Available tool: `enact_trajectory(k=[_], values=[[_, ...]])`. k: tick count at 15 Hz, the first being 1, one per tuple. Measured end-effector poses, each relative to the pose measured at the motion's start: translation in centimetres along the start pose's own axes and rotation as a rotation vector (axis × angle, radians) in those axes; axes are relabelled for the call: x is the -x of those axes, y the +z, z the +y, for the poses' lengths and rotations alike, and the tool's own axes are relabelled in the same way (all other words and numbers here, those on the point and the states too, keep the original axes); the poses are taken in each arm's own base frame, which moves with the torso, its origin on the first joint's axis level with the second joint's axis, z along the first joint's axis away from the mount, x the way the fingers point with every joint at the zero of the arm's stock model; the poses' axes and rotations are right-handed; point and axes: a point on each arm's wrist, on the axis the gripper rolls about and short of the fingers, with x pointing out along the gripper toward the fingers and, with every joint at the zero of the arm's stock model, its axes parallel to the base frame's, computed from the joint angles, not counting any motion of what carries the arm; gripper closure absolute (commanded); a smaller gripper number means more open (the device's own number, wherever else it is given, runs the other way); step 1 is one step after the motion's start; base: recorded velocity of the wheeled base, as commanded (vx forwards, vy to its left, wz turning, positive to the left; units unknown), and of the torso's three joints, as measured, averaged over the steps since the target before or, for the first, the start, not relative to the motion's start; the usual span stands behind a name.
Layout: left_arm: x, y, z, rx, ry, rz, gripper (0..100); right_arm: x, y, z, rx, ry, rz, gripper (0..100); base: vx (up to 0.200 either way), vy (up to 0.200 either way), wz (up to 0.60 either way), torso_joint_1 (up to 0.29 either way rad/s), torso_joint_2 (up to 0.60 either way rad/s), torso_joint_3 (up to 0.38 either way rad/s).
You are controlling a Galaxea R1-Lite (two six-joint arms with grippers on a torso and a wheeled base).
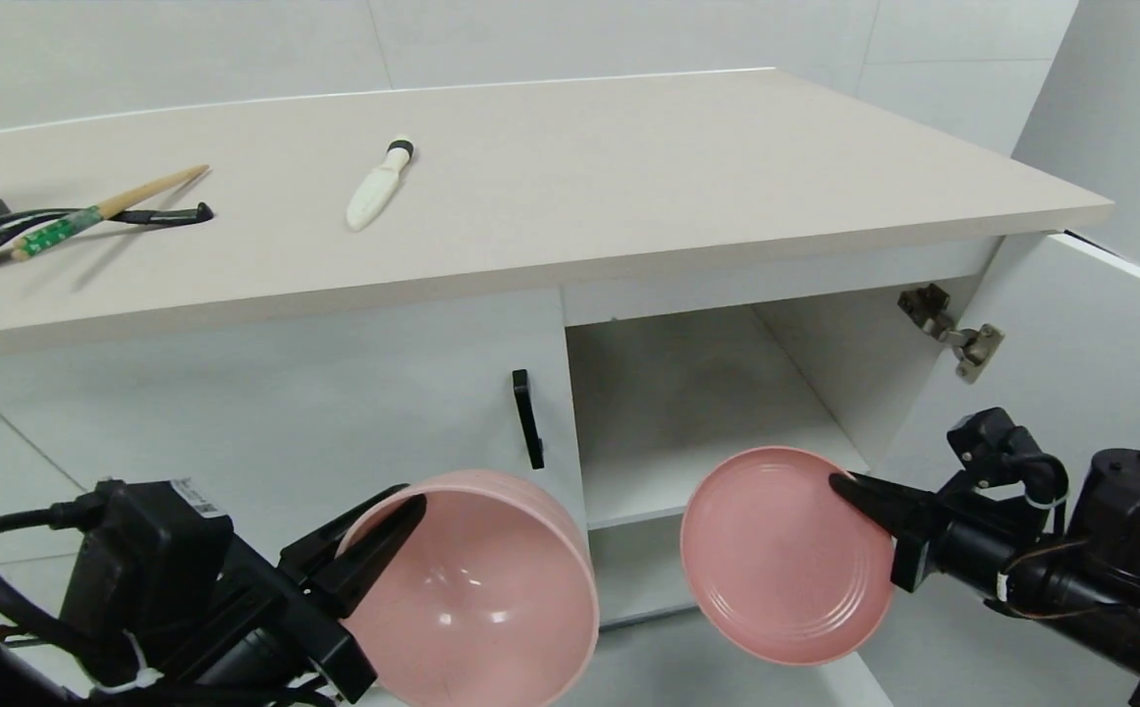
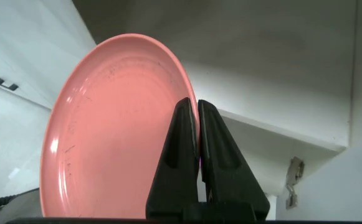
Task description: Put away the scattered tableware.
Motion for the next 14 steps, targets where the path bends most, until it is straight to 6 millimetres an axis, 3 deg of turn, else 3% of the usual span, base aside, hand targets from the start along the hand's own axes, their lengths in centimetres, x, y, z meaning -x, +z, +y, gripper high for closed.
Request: enact_trajectory(k=[7, 14], values=[[0.1, 0.1, 0.0, 0.001, 0.001, -0.005, 100, -3.8, -1.6, -0.9, -0.052, 0.008, 0.019, 100, 0.000, 0.000, 0.00, 0.000, 0.00, 0.000], [0.2, 0.2, 0.7, -0.001, 0.040, -0.012, 100, -9.4, -2.7, -1.6, -0.115, -0.028, -0.041, 100, 0.000, 0.000, 0.00, 0.000, 0.00, 0.000]])
